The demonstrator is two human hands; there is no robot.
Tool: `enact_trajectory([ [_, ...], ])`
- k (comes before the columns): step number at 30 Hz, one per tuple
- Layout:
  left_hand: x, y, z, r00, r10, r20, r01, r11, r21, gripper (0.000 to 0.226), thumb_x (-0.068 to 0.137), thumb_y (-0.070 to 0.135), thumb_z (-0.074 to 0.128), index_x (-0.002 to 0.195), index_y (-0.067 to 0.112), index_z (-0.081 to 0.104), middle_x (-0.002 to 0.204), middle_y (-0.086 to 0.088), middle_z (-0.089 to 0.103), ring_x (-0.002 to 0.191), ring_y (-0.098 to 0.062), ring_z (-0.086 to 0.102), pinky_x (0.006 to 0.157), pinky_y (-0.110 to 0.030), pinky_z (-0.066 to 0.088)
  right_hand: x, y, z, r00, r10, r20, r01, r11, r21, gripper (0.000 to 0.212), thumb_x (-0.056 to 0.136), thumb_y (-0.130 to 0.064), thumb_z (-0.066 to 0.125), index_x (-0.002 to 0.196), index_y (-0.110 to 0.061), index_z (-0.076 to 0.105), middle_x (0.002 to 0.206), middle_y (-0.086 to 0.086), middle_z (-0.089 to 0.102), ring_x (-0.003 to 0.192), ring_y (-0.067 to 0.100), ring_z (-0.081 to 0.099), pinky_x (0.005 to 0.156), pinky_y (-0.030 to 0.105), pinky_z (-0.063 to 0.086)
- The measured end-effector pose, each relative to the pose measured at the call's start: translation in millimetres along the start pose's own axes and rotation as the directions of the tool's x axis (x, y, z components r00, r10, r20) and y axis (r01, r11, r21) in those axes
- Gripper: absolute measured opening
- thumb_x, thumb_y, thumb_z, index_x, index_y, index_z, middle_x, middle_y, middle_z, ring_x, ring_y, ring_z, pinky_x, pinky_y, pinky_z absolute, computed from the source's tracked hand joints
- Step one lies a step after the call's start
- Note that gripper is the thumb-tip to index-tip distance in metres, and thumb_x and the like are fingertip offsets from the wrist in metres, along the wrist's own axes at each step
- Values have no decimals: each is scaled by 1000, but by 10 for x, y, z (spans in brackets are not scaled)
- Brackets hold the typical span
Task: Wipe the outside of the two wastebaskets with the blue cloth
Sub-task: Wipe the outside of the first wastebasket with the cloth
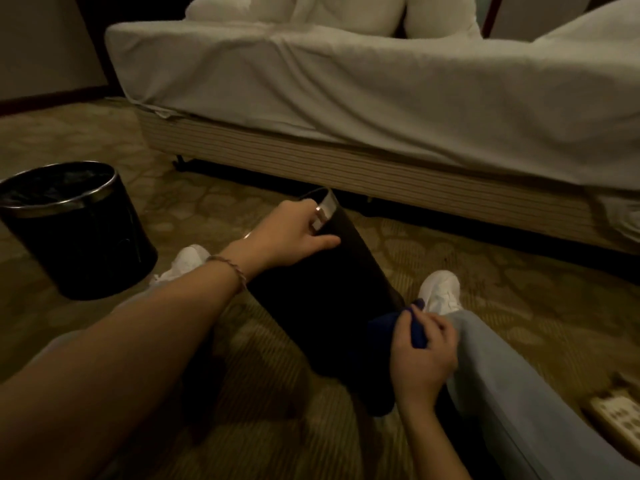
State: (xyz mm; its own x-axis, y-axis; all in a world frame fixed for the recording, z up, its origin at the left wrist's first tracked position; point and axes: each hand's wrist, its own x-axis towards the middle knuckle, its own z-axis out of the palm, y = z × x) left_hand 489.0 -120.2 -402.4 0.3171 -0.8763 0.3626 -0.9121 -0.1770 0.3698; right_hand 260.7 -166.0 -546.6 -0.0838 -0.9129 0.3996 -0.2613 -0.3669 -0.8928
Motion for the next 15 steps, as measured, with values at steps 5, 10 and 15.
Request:
enact_trajectory([
  [5,-189,325,119,898,409,162,-439,846,303,46,88,55,55,107,14,53,95,-10,69,83,-33,68,66,-40,54,246,-228,12,999,45,-10,-44,997,69,20,91,-21,69,107,-10,73,110,4,56,98,10,53,86,11,39],
  [10,-158,293,256,784,546,295,-620,698,357,37,91,50,51,105,16,46,97,-1,67,82,-24,68,57,-36,49,263,-202,170,998,28,60,-31,998,51,18,93,-17,65,108,-8,72,112,6,55,97,10,51,85,8,36],
  [15,-155,17,486,788,520,329,-612,720,328,33,87,47,57,101,18,46,95,0,67,83,-23,68,59,-38,53,221,-123,365,994,69,81,-75,994,77,20,94,-28,62,106,-11,64,109,2,52,99,15,51,89,31,41],
])
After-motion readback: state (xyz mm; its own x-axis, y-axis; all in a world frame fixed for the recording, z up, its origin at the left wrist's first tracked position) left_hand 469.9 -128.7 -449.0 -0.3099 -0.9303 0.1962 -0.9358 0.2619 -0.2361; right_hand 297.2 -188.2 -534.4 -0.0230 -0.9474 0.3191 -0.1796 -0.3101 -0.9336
